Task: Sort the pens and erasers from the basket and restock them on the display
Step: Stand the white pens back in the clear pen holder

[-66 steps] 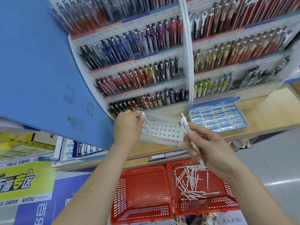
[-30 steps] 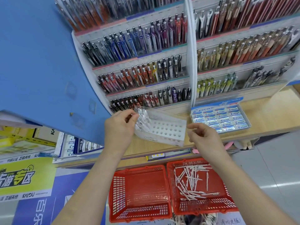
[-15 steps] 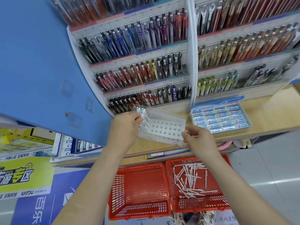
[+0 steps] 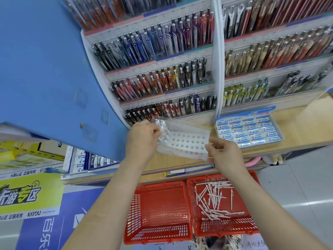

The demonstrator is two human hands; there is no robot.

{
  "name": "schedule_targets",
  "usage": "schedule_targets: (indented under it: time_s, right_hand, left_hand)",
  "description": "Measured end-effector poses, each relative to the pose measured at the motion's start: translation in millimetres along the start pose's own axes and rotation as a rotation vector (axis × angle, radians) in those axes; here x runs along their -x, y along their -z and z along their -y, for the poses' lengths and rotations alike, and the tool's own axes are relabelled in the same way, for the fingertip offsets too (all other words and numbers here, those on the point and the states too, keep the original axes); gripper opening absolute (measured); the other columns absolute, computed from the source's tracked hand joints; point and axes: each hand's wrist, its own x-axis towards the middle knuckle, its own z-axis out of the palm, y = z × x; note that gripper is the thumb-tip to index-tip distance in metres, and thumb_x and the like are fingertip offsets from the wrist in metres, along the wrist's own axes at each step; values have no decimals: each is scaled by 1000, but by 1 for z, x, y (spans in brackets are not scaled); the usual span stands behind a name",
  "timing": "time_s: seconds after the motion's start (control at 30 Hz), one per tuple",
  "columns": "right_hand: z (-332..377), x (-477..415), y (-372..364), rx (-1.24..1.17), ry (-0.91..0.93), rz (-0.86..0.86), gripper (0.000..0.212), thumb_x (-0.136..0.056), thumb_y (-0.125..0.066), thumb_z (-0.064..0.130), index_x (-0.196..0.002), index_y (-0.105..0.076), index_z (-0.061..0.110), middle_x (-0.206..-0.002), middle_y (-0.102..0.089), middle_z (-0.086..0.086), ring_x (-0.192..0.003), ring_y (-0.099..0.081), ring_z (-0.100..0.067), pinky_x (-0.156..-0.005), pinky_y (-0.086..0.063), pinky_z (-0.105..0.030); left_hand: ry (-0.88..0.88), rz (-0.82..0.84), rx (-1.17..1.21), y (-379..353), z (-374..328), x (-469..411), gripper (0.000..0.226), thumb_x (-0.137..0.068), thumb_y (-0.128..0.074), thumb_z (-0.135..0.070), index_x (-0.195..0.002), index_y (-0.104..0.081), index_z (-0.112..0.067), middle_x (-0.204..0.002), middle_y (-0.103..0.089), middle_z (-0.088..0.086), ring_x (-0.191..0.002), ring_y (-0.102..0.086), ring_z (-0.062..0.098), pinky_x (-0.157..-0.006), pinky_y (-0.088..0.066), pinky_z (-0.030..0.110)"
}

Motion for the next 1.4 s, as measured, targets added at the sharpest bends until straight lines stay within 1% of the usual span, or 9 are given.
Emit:
schedule_targets:
  time_s: [0.23, 0.33, 0.5, 0.67, 0.8, 0.97, 1.17, 1.3, 1.4]
  right_hand:
    - [7, -4, 8, -169, -77, 26, 22, -94, -58, 15, -112, -65, 5, -81, -64, -2, -72, -62, -18, -67, -56, -33]
    - [14, -1, 25, -201, -73, 33, 16, -95, -53, 14, -90, -68, 10, -75, -65, -5, -65, -59, -17, -58, -51, -27]
    - [14, 29, 69, -105, 57, 95, 13, -93, -55, 5, -95, -68, 6, -75, -67, -9, -59, -58, -16, -60, -49, -29]
    - [-42, 54, 104, 143, 83, 96, 15, -90, -59, 7, -84, -70, 16, -66, -66, 5, -59, -58, -3, -62, -51, -20]
    - [-124, 57, 112, 247, -82, 112, 16, -90, -60, 9, -87, -71, 20, -75, -71, -6, -68, -63, -20, -74, -53, -41]
    - [-240, 26, 98, 395, -178, 160, 10, -88, -60, 6, -84, -69, 11, -70, -63, 2, -59, -52, -4, -56, -40, -11]
    - [-421, -33, 45, 554, -195, 207, 16, -84, -60, 6, -95, -71, 8, -94, -69, -7, -92, -63, -23, -80, -42, -25]
    - [-538, -72, -8, 543, -291, 214, 19, -85, -61, 14, -102, -69, 11, -100, -71, -11, -97, -64, -27, -73, -39, -21]
    - [-608, -102, -52, 540, -376, 221, 26, -86, -62, 22, -109, -65, 11, -108, -68, -14, -103, -62, -30, -84, -44, -29]
  left_hand:
    - [0, -6, 42, 7, -1, 7, 20, -87, -64, -31, -98, -72, -16, -85, -63, 3, -83, -58, 22, -74, -50, 39]
    - [-48, -105, 60, 20, -8, 17, 21, -91, -57, -31, -93, -72, -16, -78, -63, 1, -73, -57, 20, -66, -49, 38]
    - [-182, -263, 281, 35, -27, 52, 13, -89, -61, -18, -93, -73, -13, -81, -70, 0, -71, -61, 14, -67, -47, 30]
    - [-288, -79, 388, -6, -38, 103, 16, -84, -62, -16, -96, -73, -14, -84, -71, -7, -75, -60, 3, -71, -45, 15]
    - [-211, 195, 362, -88, -32, 144, 17, -81, -66, -12, -94, -73, -20, -85, -73, -7, -83, -59, 4, -74, -37, 9]
    - [61, 555, 287, -235, -13, 187, 20, -89, -57, -19, -99, -71, -28, -91, -73, -10, -84, -67, 10, -77, -45, 24]
    - [191, 760, 146, -444, 19, 230, 22, -91, -52, -22, -105, -69, -22, -106, -71, 1, -102, -64, 23, -82, -45, 30]
    - [212, 832, 91, -571, 43, 251, 23, -89, -56, -23, -109, -66, -20, -109, -70, 5, -103, -64, 26, -83, -46, 30]
    - [110, 835, -14, -656, 66, 256, 32, -88, -55, -31, -116, -61, -19, -116, -66, 7, -108, -61, 26, -87, -47, 31]
